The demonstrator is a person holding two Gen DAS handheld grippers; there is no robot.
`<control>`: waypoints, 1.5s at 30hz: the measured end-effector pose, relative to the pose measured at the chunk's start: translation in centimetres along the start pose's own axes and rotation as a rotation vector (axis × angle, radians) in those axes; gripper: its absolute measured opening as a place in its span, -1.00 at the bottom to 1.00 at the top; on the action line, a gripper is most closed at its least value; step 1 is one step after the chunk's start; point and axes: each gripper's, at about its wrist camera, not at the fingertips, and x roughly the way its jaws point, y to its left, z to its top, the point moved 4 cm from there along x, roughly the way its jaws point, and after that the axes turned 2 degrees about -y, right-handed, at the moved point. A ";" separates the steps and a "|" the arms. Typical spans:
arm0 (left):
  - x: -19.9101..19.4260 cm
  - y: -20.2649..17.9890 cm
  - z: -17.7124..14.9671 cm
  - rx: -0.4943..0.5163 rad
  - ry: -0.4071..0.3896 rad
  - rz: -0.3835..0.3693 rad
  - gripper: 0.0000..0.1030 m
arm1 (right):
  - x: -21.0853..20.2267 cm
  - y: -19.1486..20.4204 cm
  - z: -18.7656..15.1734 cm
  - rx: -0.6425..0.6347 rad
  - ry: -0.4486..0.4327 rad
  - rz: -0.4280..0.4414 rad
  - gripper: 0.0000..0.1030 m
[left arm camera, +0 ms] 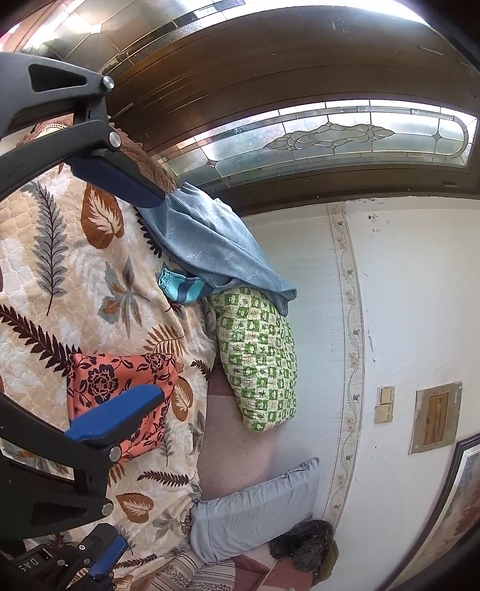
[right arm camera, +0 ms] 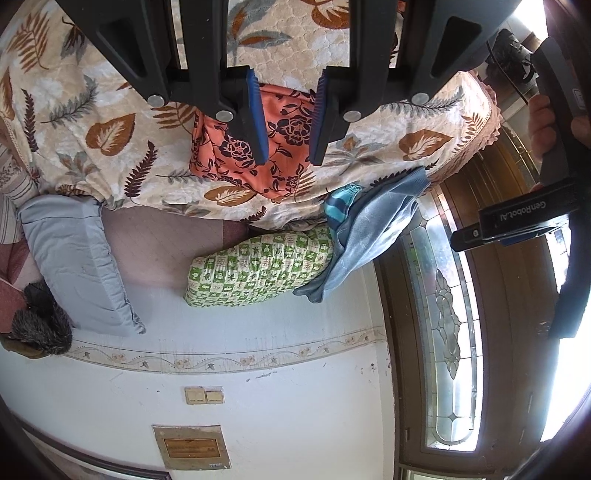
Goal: Fold small clothes
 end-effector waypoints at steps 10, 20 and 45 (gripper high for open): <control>-0.6 0.0 0.4 0.001 -0.011 0.008 0.88 | -0.3 0.1 0.3 0.001 -0.014 0.005 -0.50; -1.0 0.3 0.9 -0.002 -0.022 -0.002 0.89 | -0.4 0.5 0.9 -0.001 -0.029 0.009 -0.50; -2.9 1.0 1.4 -0.009 -0.058 -0.034 0.90 | -2.0 1.2 1.8 -0.009 -0.065 -0.009 -0.50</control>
